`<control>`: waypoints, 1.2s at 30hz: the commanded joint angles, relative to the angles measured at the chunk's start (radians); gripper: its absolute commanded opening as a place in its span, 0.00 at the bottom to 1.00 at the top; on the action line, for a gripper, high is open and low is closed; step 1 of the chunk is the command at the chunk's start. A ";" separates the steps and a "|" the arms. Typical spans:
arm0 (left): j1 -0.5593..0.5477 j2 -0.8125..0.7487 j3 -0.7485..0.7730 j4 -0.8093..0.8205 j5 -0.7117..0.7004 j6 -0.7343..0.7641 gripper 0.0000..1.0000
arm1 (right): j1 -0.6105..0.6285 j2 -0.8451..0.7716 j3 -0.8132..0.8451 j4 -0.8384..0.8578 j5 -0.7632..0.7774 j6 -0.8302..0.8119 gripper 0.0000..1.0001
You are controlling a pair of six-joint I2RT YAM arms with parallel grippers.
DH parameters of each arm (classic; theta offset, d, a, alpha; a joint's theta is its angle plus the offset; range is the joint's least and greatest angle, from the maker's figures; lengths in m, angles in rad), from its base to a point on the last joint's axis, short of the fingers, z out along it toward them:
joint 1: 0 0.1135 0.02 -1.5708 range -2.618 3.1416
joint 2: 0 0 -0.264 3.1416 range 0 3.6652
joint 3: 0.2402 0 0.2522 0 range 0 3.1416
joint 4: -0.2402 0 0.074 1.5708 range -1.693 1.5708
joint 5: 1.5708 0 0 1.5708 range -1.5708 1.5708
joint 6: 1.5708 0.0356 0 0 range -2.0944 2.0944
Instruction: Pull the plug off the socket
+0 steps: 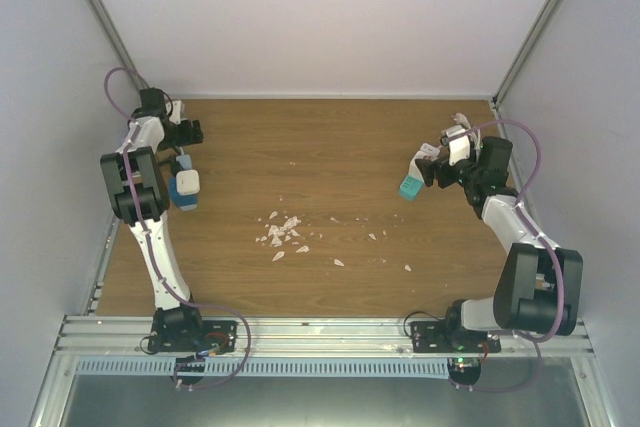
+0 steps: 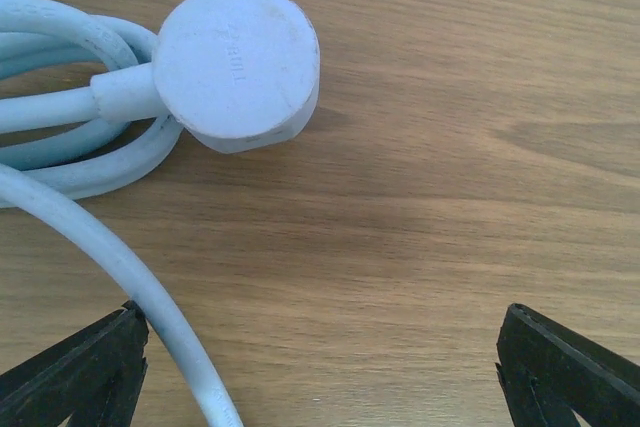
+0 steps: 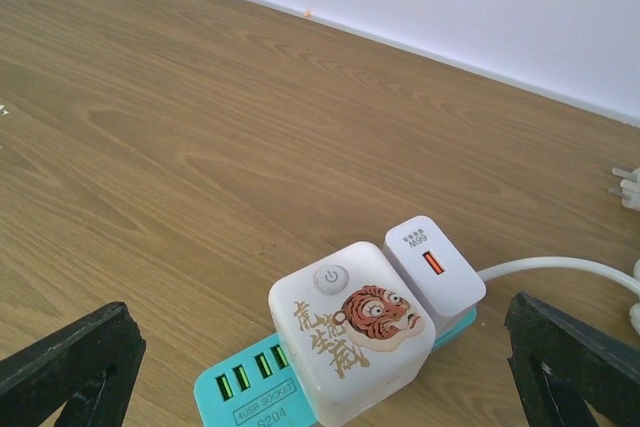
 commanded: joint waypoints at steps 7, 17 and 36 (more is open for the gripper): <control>-0.104 0.009 -0.005 -0.029 0.059 0.045 0.90 | 0.009 0.018 0.031 -0.013 -0.018 -0.018 1.00; -0.196 0.009 -0.042 -0.041 0.105 0.079 0.72 | 0.004 0.014 0.031 -0.018 -0.029 -0.023 1.00; -0.444 -0.066 -0.244 0.002 0.023 0.223 0.26 | -0.016 0.002 0.038 -0.031 -0.061 -0.025 1.00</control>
